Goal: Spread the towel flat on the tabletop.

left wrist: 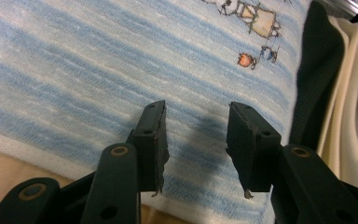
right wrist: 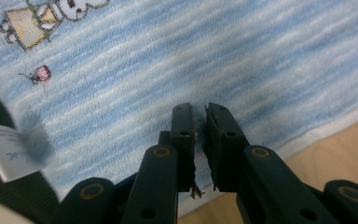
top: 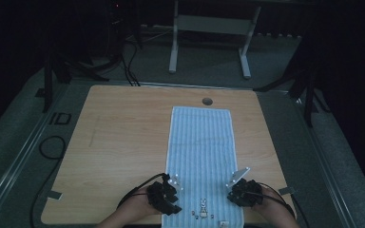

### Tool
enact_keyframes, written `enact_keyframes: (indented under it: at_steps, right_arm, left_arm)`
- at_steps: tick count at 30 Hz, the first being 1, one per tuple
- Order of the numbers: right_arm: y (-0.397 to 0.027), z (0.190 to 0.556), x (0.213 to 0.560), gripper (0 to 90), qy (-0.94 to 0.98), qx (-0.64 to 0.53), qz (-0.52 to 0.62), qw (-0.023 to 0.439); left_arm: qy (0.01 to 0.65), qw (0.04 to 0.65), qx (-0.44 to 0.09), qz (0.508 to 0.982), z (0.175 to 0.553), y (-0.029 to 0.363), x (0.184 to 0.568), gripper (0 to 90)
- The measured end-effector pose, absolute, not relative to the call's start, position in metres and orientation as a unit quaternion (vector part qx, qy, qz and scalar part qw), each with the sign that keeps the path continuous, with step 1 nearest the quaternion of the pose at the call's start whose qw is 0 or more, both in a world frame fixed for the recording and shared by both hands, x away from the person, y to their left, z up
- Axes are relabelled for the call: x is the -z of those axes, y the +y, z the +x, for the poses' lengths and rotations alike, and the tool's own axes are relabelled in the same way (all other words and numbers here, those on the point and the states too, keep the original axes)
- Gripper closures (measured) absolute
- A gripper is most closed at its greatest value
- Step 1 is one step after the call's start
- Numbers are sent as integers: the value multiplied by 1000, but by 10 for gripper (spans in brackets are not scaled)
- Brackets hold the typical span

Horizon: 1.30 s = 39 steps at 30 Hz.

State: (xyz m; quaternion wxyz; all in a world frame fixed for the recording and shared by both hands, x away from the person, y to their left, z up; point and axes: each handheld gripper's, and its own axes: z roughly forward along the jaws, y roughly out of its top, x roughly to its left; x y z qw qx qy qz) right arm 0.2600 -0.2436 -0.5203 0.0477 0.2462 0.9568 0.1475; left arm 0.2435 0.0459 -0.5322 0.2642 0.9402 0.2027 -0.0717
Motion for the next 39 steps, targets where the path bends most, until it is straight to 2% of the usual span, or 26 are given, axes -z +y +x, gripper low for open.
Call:
enact_keyframes:
  at_steps: [5, 9, 15, 21, 30, 39]
  right_arm:
    - [-251, 251, 519, 810, 959, -140, 245, 33]
    - [-251, 249, 516, 775, 961, -138, 239, 30]
    - [-253, 266, 503, 709, 957, -132, 249, 62]
    - [-259, 296, 498, 658, 948, -137, 277, 78]
    - [-260, 356, 489, 596, 931, -133, 328, 90]
    - [-261, 407, 492, 541, 902, -148, 392, 101]
  left_arm:
    - [188, 267, 88, 941, 230, 41, 533, 559]
    - [187, 267, 88, 941, 230, 41, 528, 547]
    - [215, 259, 38, 941, 255, 56, 513, 516]
    - [266, 251, 13, 931, 291, 73, 509, 515]
    - [303, 217, -25, 928, 339, 76, 503, 472]
    - [354, 228, -46, 906, 383, 78, 501, 441]
